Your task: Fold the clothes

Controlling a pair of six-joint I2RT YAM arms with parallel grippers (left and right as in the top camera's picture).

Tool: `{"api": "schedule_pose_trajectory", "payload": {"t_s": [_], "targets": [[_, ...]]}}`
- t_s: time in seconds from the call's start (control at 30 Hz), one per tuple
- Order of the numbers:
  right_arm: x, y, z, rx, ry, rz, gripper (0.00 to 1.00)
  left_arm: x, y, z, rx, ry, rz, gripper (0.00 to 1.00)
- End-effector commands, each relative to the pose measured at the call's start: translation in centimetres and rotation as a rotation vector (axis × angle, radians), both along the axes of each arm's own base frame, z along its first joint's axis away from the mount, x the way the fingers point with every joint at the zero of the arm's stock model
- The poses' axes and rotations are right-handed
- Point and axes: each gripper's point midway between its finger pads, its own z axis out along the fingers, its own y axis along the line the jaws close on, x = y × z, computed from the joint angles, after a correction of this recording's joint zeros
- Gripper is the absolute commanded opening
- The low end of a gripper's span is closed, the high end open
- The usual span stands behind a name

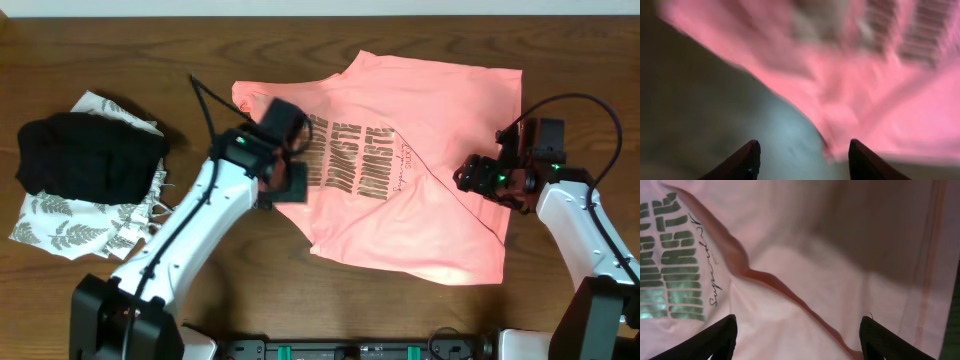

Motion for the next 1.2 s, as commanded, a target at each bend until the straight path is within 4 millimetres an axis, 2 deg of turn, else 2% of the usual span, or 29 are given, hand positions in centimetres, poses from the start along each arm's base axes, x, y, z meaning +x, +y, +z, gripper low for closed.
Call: {"api": "schedule_pose_trajectory", "payload": {"t_s": [0.0, 0.13, 0.2, 0.27, 0.37, 0.4, 0.47, 0.63, 0.8, 0.97, 1.17], "targets": [[0.5, 0.9, 1.2, 0.05, -0.033, 0.017, 0.76, 3.4, 4.8, -1.0, 0.161, -0.072, 0.067, 0.59], [0.0, 4.5, 2.1, 0.145, -0.079, 0.218, 0.74, 4.9, 8.4, -2.7, 0.162, -0.037, 0.173, 0.66], [-0.3, 5.4, 1.9, 0.135, -0.067, 0.256, 0.68, 5.2, 9.0, -3.6, 0.107, -0.002, 0.179, 0.66], [-0.8, 5.3, 1.1, 0.08, -0.027, 0.241, 0.55, 5.9, 9.2, -4.6, 0.038, 0.013, 0.17, 0.66], [-1.4, 4.4, -0.4, -0.004, 0.05, 0.174, 0.19, 7.0, 9.9, -5.5, -0.002, 0.008, 0.195, 0.66], [-1.6, 4.5, -0.9, -0.01, 0.072, 0.166, 0.11, 7.3, 10.1, -5.7, -0.007, -0.001, 0.183, 0.65], [-1.9, 4.9, -1.8, -0.005, 0.105, 0.166, 0.02, 7.9, 10.3, -5.6, -0.009, -0.024, 0.15, 0.65], [-2.4, 5.7, -5.0, -0.002, 0.191, 0.155, 0.01, 9.0, 10.3, -5.4, -0.006, -0.074, 0.109, 0.68], [-2.2, 6.5, -7.6, -0.01, 0.227, 0.18, 0.01, 9.6, 8.8, -5.5, -0.072, -0.091, 0.038, 0.68], [-2.6, 6.2, -8.7, -0.025, 0.264, 0.159, 0.01, 9.4, 8.1, -6.3, -0.11, -0.065, 0.009, 0.67], [-2.8, 5.9, -8.8, -0.043, 0.275, 0.154, 0.01, 8.7, 8.1, -9.7, -0.106, 0.021, 0.013, 0.66]]}}
